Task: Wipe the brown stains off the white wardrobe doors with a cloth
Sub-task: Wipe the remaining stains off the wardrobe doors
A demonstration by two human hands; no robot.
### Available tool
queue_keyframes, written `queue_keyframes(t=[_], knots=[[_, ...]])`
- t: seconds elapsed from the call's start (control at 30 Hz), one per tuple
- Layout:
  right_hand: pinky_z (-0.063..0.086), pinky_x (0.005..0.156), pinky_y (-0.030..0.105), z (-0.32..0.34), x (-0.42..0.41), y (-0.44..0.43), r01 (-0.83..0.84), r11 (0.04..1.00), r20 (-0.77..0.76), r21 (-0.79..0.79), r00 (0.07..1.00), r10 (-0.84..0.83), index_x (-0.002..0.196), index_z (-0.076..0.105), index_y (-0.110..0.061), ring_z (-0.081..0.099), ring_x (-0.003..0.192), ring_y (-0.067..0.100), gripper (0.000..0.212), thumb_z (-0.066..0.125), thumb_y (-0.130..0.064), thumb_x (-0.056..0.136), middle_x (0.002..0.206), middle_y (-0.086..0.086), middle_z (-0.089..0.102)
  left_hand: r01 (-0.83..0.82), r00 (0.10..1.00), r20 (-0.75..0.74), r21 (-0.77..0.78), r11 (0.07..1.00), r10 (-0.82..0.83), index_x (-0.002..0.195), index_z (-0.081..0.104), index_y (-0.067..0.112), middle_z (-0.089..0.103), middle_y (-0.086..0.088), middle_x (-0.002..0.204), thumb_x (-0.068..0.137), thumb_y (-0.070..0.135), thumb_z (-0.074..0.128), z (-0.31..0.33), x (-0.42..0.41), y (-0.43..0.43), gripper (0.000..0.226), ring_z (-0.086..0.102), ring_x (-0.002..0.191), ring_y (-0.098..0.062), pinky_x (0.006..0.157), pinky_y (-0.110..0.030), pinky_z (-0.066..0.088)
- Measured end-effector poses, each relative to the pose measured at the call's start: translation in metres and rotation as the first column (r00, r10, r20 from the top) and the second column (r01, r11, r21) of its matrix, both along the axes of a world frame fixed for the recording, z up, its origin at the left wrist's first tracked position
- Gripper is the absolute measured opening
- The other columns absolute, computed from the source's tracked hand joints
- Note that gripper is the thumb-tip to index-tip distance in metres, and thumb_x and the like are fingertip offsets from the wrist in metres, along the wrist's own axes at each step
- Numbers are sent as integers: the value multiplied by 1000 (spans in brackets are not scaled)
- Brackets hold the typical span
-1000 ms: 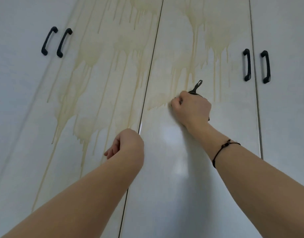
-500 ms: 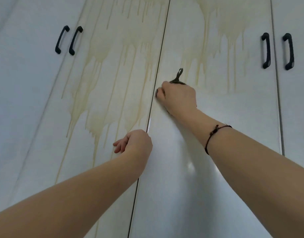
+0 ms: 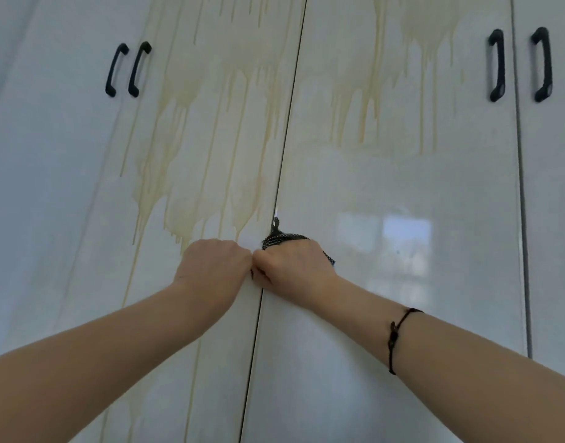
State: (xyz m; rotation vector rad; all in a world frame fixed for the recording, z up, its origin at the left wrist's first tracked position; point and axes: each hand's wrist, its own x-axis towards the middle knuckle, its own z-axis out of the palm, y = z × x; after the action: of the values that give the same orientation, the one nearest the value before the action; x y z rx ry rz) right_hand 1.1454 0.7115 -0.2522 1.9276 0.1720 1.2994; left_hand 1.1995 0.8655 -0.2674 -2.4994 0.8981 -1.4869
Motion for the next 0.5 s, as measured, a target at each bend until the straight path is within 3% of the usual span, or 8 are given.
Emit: queue_keyframes(t=[0.1, 0.17, 0.23, 0.33, 0.43, 0.5], knots=[[20, 48, 25, 76, 7, 5, 117, 992, 38, 37, 992, -118, 70, 51, -19, 52, 55, 24, 22, 51, -29, 90, 60, -2, 54, 86, 996, 40, -96, 992, -83, 71, 25, 20, 27, 5, 67, 87, 7, 51, 35, 3, 6, 33, 36, 57, -18, 46, -28, 15], [16, 49, 26, 146, 8, 8, 131, 977, 145, 168, 977, -156, 74, 47, -18, 48, 58, 26, 25, 42, -31, 95, 60, -1, 46, 146, 989, 59, -154, 977, -139, 67, 22, 19, 30, 5, 63, 86, 9, 50, 69, 4, 3, 36, 29, 47, -15, 45, -27, 16], [12, 48, 25, 199, 6, 7, 62, 969, 216, 238, 970, -115, 69, 42, -16, 39, 52, 25, 28, 45, -28, 94, 53, -2, 36, 189, 982, 31, -187, 964, -187, 67, 29, 19, 35, 6, 61, 90, 14, 51, 107, 5, 1, 32, 31, 45, -16, 44, -26, 17], [23, 43, 24, 205, 4, 5, -103, 987, 293, 122, 954, 64, 62, 47, -17, 40, 43, 21, 30, 55, -24, 90, 49, -1, 42, 217, 970, -67, -180, 959, -232, 76, 41, 21, 36, 7, 64, 93, 18, 55, 146, 8, 3, 22, 38, 48, -18, 44, -27, 22], [34, 45, 31, 144, -4, -6, -207, 968, 19, 141, 978, 206, 68, 54, -17, 48, 48, 21, 26, 58, -29, 90, 58, 1, 51, 252, 942, -193, -127, 959, -273, 91, 48, 21, 40, 6, 76, 90, 13, 59, 163, 11, 4, 14, 41, 51, -18, 44, -30, 27], [39, 50, 33, 90, -24, -12, -64, 992, -253, 107, 963, 90, 77, 58, -20, 53, 56, 19, 15, 59, -29, 89, 67, -2, 56, 319, 910, -264, -50, 946, -321, 102, 52, 20, 49, 4, 88, 94, 18, 58, 169, 11, 4, 10, 52, 59, -20, 47, -32, 37]])
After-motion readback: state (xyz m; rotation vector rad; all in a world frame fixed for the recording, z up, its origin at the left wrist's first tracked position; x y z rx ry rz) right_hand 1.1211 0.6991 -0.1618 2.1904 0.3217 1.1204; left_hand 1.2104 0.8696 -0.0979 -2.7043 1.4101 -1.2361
